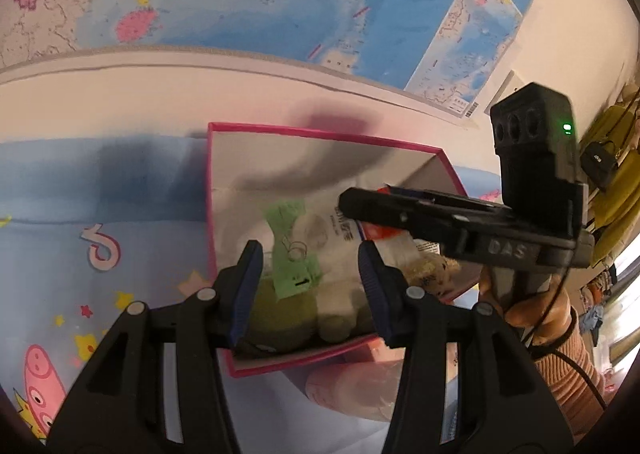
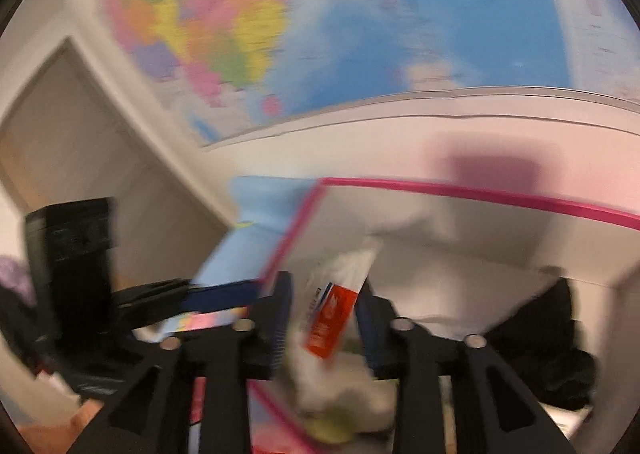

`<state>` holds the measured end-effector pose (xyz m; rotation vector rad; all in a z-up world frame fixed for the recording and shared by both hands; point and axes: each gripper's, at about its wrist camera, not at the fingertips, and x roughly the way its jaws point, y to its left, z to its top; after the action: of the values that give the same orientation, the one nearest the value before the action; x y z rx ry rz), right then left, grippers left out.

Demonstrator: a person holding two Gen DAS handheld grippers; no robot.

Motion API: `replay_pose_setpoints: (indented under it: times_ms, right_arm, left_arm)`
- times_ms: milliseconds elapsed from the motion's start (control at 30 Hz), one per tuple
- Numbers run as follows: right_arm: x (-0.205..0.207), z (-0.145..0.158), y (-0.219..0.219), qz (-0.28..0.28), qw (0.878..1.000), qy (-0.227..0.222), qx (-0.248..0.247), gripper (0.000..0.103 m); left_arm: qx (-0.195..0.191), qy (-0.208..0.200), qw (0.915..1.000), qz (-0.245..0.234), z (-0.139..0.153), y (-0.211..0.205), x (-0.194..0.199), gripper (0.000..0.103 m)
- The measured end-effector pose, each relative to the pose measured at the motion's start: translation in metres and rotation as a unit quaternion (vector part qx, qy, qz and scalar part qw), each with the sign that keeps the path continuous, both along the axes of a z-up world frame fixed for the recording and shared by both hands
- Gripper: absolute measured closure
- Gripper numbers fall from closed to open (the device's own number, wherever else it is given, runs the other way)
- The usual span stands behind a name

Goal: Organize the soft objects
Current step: 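Move the right gripper down to the pink squeeze pouch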

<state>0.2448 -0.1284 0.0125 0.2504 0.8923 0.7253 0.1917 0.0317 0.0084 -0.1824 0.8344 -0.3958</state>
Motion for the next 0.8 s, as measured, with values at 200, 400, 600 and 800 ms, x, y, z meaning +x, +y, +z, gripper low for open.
replay_pose_setpoints:
  times_ms: [200,400,600,800]
  right_arm:
    - [-0.020,0.015,-0.019,-0.033,0.998,-0.035,-0.038,0.053]
    - [-0.084,0.040,-0.023,0.048,0.997,-0.068,-0.004,0.052]
    - [-0.169,0.028,-0.017,0.169,0.984,-0.055,0.005,0.049]
    - [-0.216,-0.032,0.013,0.233,0.972,0.031,-0.026,0.048]
  left_arm:
    - [0.017,-0.041,0.9990,0.009,0.011,0.003,-0.030,0.052]
    - [0.016,-0.061,0.9980,-0.004,0.010,0.017,-0.085,0.052]
    - [0.024,-0.026,0.9991,-0.023,-0.024,0.030,-0.144,0.052]
    - [0.003,0.034,0.9990,-0.027,-0.064,0.037,-0.188,0.052]
